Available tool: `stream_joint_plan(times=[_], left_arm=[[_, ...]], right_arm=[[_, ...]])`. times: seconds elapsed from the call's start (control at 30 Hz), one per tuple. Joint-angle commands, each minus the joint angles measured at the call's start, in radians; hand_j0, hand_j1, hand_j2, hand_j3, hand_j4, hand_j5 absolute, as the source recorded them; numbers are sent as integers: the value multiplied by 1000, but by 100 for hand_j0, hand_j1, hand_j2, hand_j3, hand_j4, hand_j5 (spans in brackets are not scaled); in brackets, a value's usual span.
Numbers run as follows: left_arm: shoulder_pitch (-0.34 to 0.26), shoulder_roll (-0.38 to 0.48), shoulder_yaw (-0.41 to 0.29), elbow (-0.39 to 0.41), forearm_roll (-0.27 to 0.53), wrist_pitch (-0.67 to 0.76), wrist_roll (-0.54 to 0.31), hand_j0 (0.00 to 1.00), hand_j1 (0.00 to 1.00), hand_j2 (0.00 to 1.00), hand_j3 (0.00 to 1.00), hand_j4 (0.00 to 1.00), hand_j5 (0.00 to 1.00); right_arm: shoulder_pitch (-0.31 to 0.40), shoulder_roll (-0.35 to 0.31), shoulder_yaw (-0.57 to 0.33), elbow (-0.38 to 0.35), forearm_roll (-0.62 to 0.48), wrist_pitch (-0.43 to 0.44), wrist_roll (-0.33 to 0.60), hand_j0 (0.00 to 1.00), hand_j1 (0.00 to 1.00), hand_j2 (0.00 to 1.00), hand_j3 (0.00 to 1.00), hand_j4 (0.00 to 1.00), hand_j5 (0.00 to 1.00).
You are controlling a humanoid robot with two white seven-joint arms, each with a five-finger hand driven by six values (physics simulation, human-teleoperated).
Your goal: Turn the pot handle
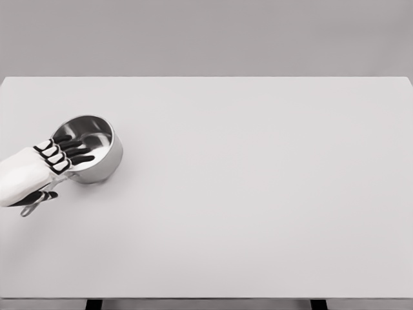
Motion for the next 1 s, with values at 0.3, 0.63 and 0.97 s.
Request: stream_joint_plan(times=[0.3, 0.63, 0.97], left_arm=[[0, 2, 20, -6, -4, -1, 1, 100, 100, 100, 100, 100, 100], [28, 2, 55, -30, 4, -1, 1, 100, 100, 100, 100, 100, 100], [55, -1, 58, -33, -10, -1, -1, 100, 100, 100, 100, 100, 100]], right_arm=[[0, 0, 0, 0, 0, -1, 1, 100, 100, 100, 100, 100, 100], [0, 0, 1, 1, 0, -1, 0, 100, 100, 100, 100, 100, 100], [0, 0, 0, 0, 0, 1, 0, 100, 100, 100, 100, 100, 100]])
